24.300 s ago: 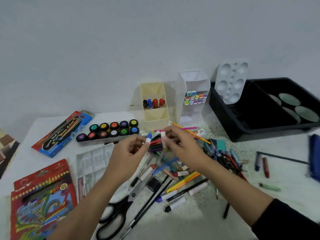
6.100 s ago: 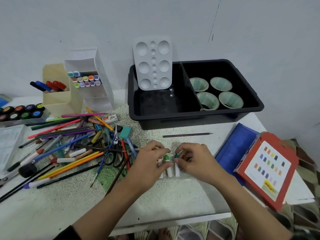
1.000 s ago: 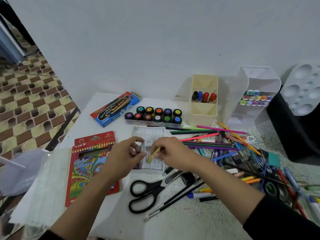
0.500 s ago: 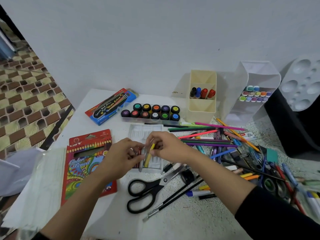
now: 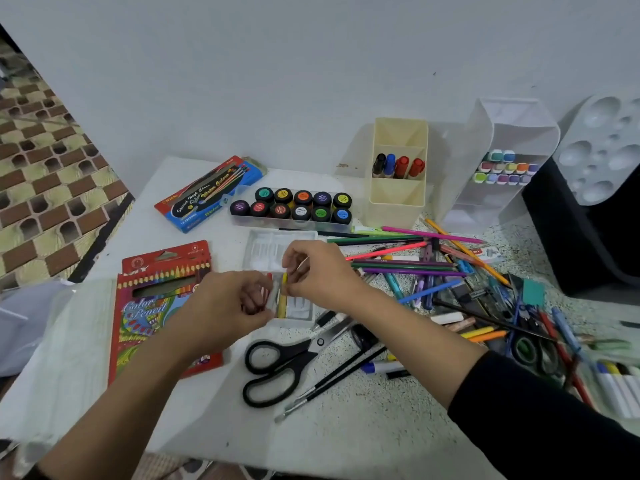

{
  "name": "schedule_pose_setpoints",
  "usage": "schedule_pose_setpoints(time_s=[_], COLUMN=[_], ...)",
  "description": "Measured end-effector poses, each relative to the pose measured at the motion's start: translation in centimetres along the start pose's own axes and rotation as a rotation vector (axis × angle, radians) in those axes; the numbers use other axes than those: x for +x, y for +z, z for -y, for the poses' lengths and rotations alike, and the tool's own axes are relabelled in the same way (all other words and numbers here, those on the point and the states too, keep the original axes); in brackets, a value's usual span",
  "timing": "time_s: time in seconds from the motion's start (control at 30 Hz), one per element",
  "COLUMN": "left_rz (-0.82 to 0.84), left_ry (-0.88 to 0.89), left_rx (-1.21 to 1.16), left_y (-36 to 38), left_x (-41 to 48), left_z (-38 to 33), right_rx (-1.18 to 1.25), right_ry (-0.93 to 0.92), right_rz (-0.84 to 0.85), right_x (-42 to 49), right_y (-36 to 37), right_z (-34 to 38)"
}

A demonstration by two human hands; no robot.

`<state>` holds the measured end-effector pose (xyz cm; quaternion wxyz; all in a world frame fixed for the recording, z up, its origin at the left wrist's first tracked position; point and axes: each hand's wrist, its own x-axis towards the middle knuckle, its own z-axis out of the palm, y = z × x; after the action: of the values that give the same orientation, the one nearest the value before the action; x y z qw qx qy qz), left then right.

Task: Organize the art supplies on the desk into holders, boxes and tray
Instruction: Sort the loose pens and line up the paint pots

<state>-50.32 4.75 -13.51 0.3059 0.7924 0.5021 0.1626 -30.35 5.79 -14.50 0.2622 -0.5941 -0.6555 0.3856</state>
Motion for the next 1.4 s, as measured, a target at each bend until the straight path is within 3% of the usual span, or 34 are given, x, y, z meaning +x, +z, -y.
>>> schedule_pose_setpoints(time_s=[0.3, 0.6, 1.03, 1.17, 1.4], left_rz=[-0.161, -0.341, -0.211, -0.146, -0.304], left_ry=[-0.002, -0.012, -0.099, -0.120, -0.134], left_rx=[0.065, -0.223, -0.308, -0.216, -0.217], left_y=[-0.6, -0.7, -0.4, 0.2, 2.1], left_x=[0.0, 2.1, 3.4, 2.4, 1.9], left_z=[0.4, -0.4, 0.5, 0.8, 1.0], right_rx=[-0.259, -0.262, -0.086, -0.076, -0.093], right_ry=[-0.134, -0.209, -0.099, -0.096, -0.146], right_rz=[-0.040, 0.039, -0.028, -0.032, -0.052], right_x=[-0.3, -0.4, -0.3, -0.2, -0.3], right_y=[0.5, 0.4, 0.3, 0.4, 0.6], right_z=[-0.4, -0.4, -1.4, -1.6, -2.0])
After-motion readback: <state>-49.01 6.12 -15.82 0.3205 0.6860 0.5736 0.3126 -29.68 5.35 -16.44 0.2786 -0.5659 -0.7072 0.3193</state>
